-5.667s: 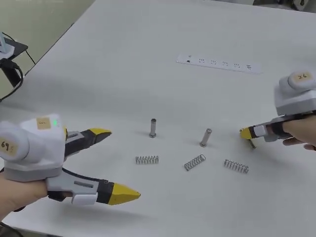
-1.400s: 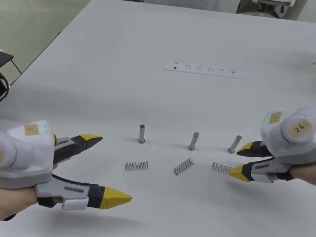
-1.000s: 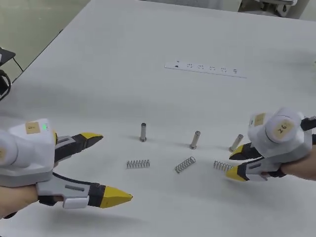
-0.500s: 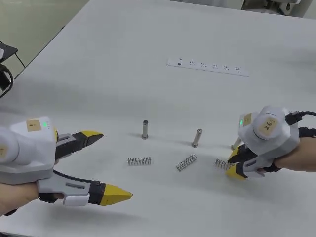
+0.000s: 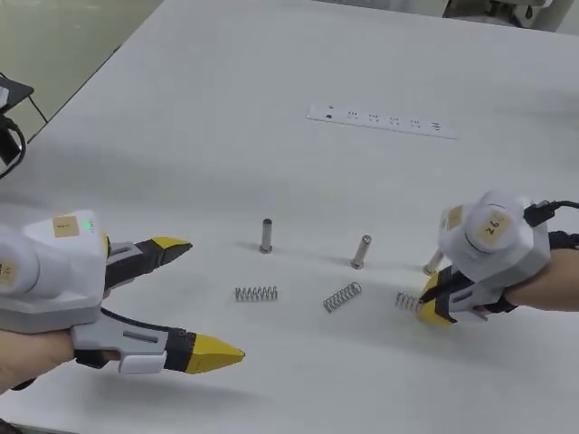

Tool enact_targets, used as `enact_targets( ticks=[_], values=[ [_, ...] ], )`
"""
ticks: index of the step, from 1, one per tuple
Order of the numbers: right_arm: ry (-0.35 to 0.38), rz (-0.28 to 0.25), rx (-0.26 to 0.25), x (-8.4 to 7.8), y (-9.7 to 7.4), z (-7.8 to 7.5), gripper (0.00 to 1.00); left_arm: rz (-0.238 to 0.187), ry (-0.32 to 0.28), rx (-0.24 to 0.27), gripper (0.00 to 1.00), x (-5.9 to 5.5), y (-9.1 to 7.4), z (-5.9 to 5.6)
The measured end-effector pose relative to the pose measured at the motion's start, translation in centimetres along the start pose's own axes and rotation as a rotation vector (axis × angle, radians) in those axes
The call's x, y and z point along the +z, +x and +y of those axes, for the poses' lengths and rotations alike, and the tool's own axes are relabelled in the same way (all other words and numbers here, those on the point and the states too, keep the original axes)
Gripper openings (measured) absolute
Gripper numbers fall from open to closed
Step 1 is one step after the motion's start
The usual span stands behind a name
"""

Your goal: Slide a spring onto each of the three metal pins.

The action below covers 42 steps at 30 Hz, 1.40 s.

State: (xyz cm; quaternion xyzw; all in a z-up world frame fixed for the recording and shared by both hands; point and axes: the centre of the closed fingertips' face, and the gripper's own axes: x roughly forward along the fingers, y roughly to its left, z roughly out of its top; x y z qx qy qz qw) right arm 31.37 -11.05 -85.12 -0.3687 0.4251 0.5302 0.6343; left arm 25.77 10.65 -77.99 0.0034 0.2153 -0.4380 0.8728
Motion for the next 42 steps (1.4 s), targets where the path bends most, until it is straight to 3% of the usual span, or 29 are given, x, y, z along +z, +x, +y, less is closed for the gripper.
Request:
enact_targets(
  ticks=[16,30,42],
  values=[
    [-0.038,-0.054,-0.001,1.5,-3.4,2.0,0.08,0.000,0.022,-0.042,0.94,0.9,1.1,-1.2],
    [-0.132,-0.070,0.040,3.8,-3.8,4.9,0.08,0.021,0.068,-0.135,0.88,1.4,3.4,-3.7],
    [-0.167,-0.063,0.047,4.7,-3.3,5.7,0.08,0.045,0.133,-0.233,0.80,2.1,5.6,-5.4]
  ],
)
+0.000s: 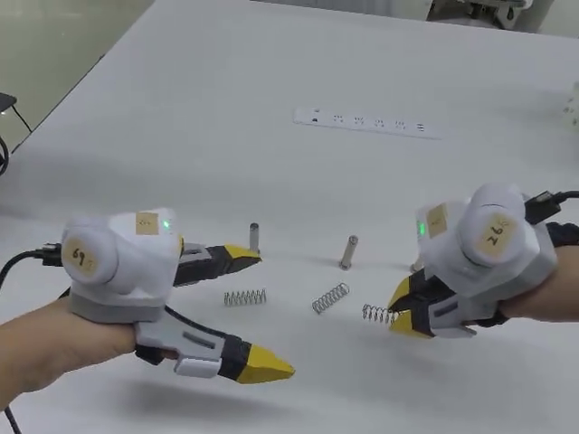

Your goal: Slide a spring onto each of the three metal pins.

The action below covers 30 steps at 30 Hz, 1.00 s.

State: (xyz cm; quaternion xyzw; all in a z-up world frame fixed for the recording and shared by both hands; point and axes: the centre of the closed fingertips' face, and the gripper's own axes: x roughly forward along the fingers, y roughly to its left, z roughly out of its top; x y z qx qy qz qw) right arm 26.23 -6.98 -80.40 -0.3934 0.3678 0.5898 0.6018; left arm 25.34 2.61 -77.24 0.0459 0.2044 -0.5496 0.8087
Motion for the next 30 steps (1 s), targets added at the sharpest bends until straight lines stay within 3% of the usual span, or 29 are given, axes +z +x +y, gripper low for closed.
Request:
enact_targets(
  ticks=[8,10,19,30],
  values=[
    [-0.007,-0.006,0.011,0.6,0.0,0.4,0.08,-0.049,0.011,-0.084,0.68,1.4,2.5,-1.1],
    [-0.011,-0.008,0.013,0.8,0.1,0.5,0.08,-0.030,0.037,-0.094,0.64,1.3,3.3,-1.3],
    [-0.025,-0.005,0.019,1.1,0.1,0.9,0.08,-0.029,0.072,-0.130,0.39,1.5,5.8,-2.3],
    [-0.043,-0.023,0.025,1.8,-0.2,1.1,0.08,-0.027,0.104,-0.146,0.22,1.9,7.2,-2.8]
  ],
)
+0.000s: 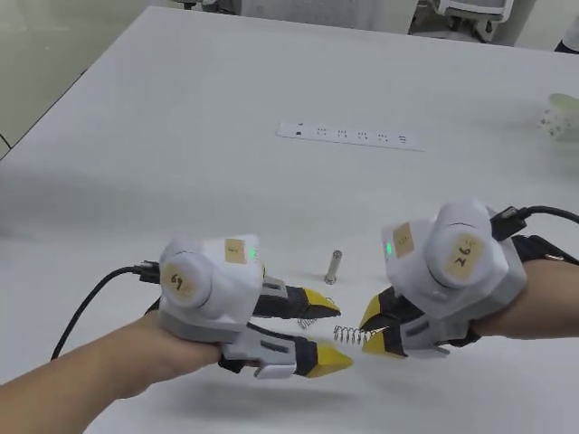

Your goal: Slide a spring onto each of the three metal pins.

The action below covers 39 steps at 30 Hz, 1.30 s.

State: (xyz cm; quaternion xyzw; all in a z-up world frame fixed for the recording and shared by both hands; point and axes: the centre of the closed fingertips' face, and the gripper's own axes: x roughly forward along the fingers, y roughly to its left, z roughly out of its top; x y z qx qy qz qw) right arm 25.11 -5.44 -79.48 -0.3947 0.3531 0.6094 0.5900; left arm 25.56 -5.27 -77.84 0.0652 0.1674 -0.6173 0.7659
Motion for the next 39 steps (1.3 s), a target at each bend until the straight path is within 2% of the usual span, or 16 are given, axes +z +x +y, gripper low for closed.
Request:
enact_targets(
  ticks=[4,13,29,34,36,39],
  values=[
    [-0.002,-0.009,0.000,0.3,-0.2,0.0,0.08,-0.005,-0.004,0.000,0.15,0.1,0.2,0.0],
    [-0.010,-0.014,0.007,0.4,-0.5,0.2,0.08,-0.018,0.011,0.001,0.04,0.5,0.5,-0.1],
    [0.013,-0.047,0.005,0.2,-0.4,0.8,0.08,-0.010,0.023,-0.042,0.02,0.2,0.7,-1.1],
    [0.018,-0.067,0.000,0.2,-0.6,0.7,0.09,-0.004,0.026,-0.047,0.02,0.2,0.5,-1.0],
    [0.020,-0.068,0.000,0.0,-0.7,0.7,0.14,0.006,0.033,-0.048,0.02,0.1,0.2,-0.9],
    [0.061,-0.108,-0.004,-0.4,-0.9,0.7,0.15,0.007,0.028,-0.045,0.02,0.0,-0.3,-0.5]
  ],
)
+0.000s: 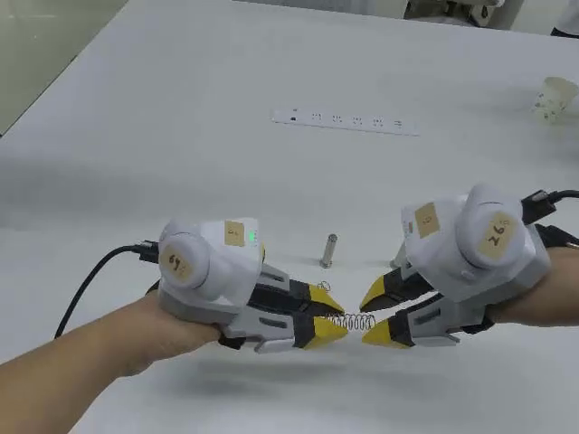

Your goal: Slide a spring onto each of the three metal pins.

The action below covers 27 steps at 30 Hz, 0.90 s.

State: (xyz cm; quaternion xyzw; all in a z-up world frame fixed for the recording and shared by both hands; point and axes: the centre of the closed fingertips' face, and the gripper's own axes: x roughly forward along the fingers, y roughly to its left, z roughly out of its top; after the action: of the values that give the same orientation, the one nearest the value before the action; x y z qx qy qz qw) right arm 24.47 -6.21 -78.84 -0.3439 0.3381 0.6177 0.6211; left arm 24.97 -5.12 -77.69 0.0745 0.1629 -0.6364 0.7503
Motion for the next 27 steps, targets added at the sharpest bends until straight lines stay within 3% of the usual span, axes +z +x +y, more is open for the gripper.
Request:
enact_targets(
  ticks=[6,20,25,27],
  values=[
    [0.012,-0.033,-0.019,-0.5,0.2,0.0,0.14,-0.004,0.002,-0.005,0.02,0.2,-0.1,-0.1],
    [-0.009,-0.088,-0.033,0.1,-0.2,-0.2,0.07,-0.004,-0.007,-0.019,0.02,0.2,-0.2,-0.1],
    [-0.026,-0.133,-0.036,1.2,-1.1,-0.3,0.07,0.015,0.000,-0.012,0.02,-0.4,-0.2,0.0],
    [-0.038,-0.187,-0.033,2.3,-1.6,-0.2,0.07,0.035,0.016,-0.008,0.02,-0.8,-0.1,0.0]
  ],
)
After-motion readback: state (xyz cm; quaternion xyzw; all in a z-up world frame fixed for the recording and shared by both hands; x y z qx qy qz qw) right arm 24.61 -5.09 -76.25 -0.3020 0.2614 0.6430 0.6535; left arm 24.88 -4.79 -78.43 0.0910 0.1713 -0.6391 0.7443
